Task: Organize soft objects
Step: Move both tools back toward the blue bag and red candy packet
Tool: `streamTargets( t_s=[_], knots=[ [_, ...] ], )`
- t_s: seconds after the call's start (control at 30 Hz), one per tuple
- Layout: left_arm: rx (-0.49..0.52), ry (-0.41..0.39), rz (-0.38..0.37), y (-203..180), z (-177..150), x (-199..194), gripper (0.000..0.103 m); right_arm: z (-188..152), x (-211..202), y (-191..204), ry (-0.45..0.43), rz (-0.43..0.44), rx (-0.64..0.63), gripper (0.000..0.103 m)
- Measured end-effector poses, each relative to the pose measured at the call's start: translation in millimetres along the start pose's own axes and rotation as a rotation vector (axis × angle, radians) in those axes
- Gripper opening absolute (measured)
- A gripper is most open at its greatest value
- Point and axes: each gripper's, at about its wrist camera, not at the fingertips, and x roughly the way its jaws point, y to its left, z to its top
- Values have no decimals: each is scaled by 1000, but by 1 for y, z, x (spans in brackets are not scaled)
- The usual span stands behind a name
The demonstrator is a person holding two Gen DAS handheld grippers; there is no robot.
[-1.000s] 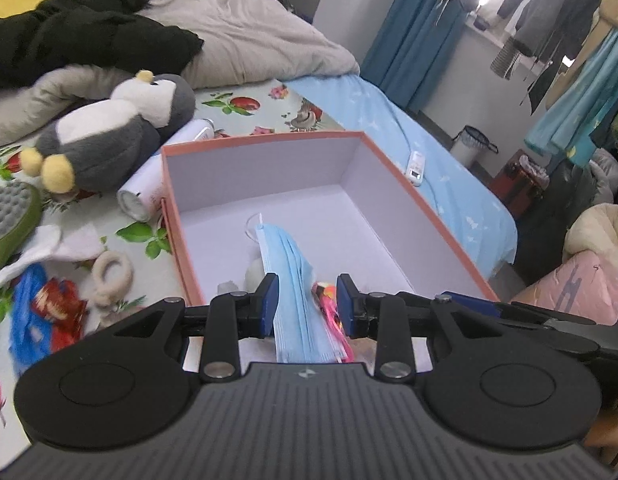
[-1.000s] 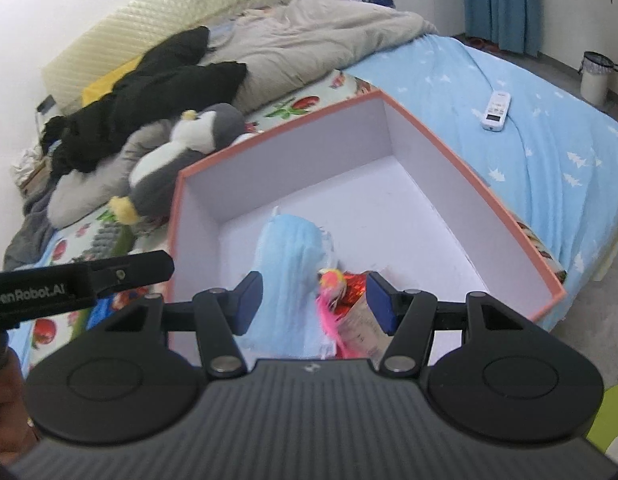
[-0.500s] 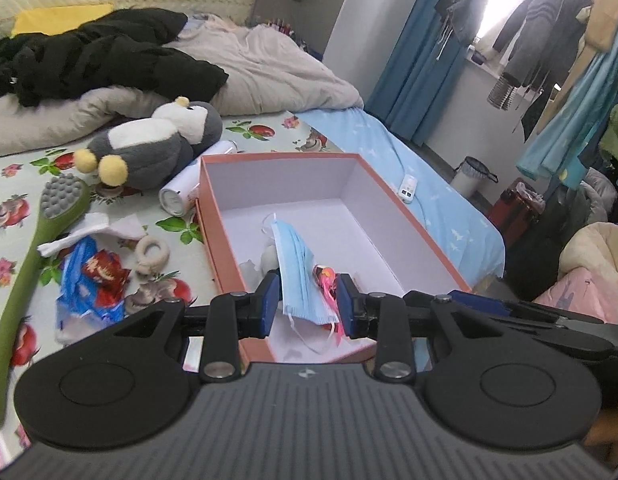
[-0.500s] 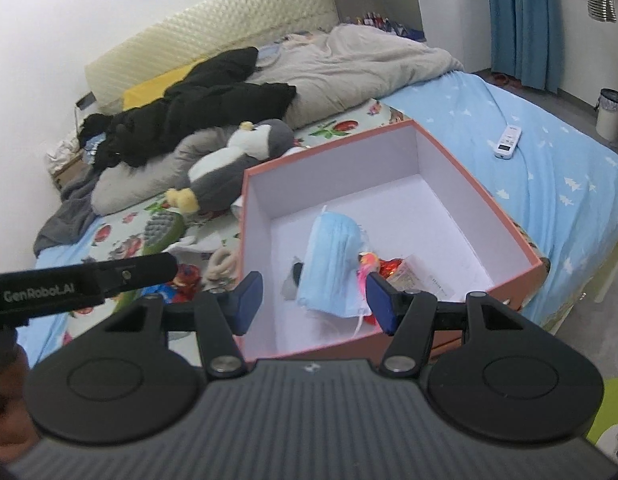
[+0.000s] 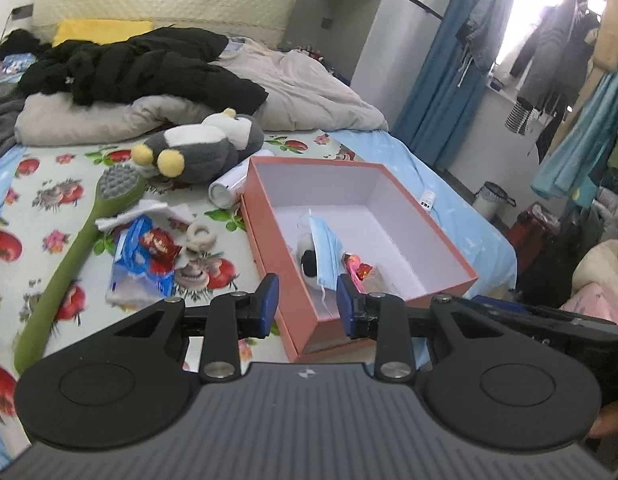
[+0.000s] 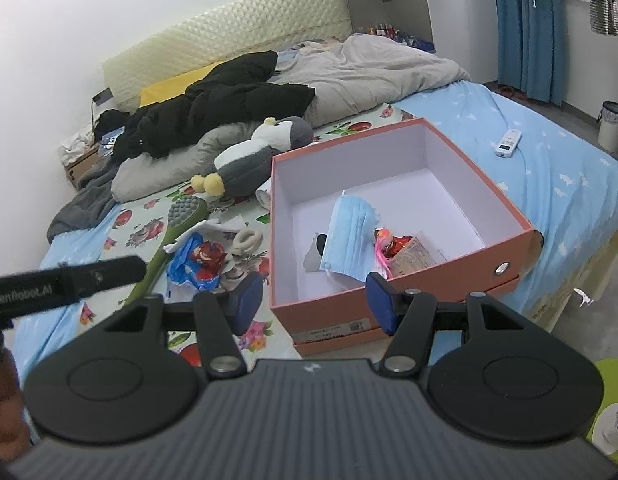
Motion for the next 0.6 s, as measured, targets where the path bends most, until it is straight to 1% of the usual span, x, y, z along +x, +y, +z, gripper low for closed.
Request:
streamTargets(
  t_s=[0.07, 0.2, 0.33, 0.6],
  knots=[
    [-22, -5, 17, 6, -9, -5, 37, -4, -3, 3, -1, 12, -8, 60],
    [-23, -17, 71, 19, -21, -14, 37, -11, -3, 16, 5, 38, -48, 60],
    [-64, -33, 96, 39, -28, -30, 37, -17, 1, 33, 19, 80, -69, 60],
    [-157, -40, 175, 77, -47, -47, 37, -26, 16, 78, 68, 175, -148, 60]
  ],
)
